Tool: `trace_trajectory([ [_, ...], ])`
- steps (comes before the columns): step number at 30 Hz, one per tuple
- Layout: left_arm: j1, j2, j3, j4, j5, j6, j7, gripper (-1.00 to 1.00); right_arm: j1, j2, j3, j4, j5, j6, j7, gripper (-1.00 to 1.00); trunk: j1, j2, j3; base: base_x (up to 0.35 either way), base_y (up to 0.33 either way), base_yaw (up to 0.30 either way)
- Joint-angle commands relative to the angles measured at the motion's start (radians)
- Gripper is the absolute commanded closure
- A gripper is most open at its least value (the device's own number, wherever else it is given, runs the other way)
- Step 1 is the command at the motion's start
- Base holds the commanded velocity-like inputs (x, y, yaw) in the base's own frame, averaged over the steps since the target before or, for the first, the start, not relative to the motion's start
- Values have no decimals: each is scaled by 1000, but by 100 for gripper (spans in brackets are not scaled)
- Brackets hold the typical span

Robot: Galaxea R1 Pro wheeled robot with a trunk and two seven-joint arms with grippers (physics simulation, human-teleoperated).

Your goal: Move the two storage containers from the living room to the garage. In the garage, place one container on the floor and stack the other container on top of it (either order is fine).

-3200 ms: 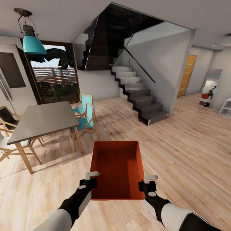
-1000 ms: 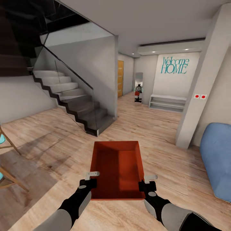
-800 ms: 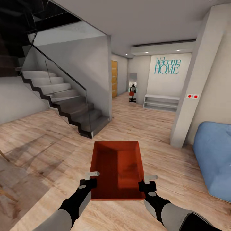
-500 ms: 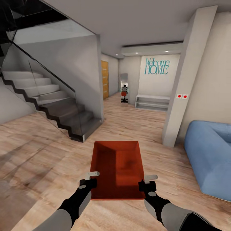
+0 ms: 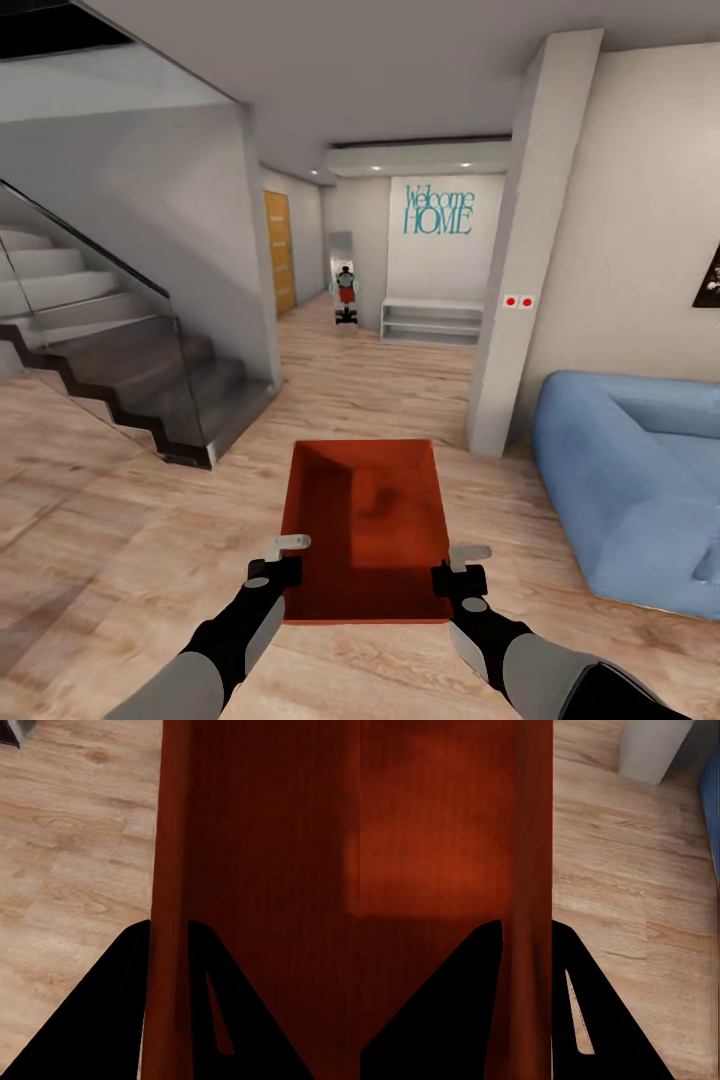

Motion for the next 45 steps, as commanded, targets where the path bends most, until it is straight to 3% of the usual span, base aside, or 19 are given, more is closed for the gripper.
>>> trace_trajectory([
  [1, -1, 2, 4, -3, 7, 7, 13, 100, -1, 0, -6, 18, -16, -11, -7, 100, 1, -2, -1, 320, 0, -181],
  [38, -1, 2, 4, -3, 7, 7, 13, 100, -1, -1, -8, 18, -18, -12, -7, 100, 1, -2, -1, 322, 0, -4],
  [45, -1, 2, 4, -3, 7, 7, 12, 100, -1, -1, -7, 18, -65, -12, -5, 100, 1, -2, -1, 322, 0, 0],
])
